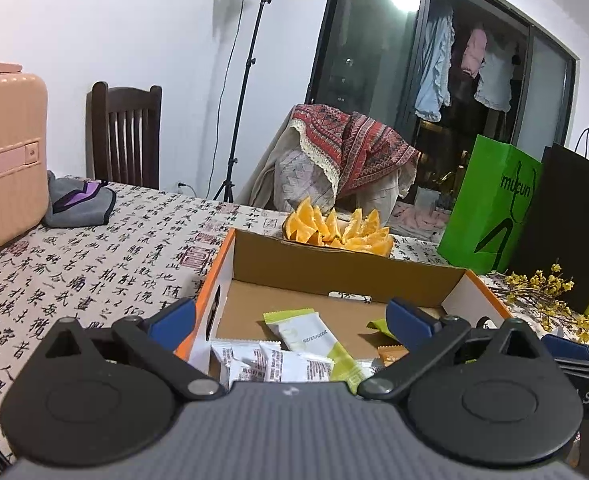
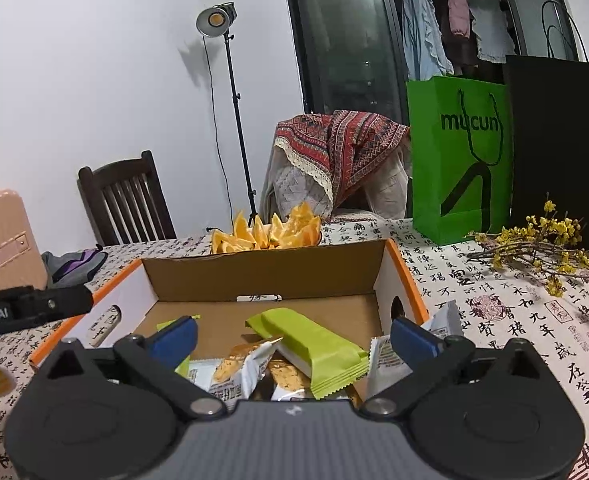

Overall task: Organize snacks
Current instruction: 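Lower both packets into the box and open both grippers, then move both grippers back to the pile and grasp a silver wrapper with the right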

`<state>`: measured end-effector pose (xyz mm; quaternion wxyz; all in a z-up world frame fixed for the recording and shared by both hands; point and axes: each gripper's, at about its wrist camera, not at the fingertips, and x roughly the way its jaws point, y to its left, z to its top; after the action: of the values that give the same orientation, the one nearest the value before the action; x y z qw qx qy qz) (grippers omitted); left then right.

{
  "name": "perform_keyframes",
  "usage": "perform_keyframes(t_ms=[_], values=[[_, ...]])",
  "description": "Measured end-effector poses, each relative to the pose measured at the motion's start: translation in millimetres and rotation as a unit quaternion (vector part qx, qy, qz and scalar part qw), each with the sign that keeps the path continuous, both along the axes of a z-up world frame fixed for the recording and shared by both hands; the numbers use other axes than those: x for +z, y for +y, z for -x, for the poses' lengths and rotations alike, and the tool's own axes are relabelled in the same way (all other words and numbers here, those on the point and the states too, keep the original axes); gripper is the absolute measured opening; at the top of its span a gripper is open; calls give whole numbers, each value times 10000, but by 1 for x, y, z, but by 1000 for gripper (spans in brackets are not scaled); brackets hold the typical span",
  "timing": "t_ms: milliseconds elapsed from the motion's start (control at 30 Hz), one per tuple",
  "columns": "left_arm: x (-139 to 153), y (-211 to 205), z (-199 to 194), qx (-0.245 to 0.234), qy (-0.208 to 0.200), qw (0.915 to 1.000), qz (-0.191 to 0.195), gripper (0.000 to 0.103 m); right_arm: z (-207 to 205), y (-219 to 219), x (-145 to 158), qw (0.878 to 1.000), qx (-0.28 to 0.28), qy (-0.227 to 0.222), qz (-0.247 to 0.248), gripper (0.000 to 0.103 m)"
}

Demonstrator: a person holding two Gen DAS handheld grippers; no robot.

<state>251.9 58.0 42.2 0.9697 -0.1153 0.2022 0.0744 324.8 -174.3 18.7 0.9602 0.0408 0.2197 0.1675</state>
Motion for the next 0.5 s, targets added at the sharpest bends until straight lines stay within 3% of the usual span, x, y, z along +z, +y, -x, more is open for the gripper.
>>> perform_keyframes(t_ms=[500], values=[[38, -8, 52, -33, -295, 9996, -17, 103, 45, -18, 31, 9996, 95, -255, -73, 103]])
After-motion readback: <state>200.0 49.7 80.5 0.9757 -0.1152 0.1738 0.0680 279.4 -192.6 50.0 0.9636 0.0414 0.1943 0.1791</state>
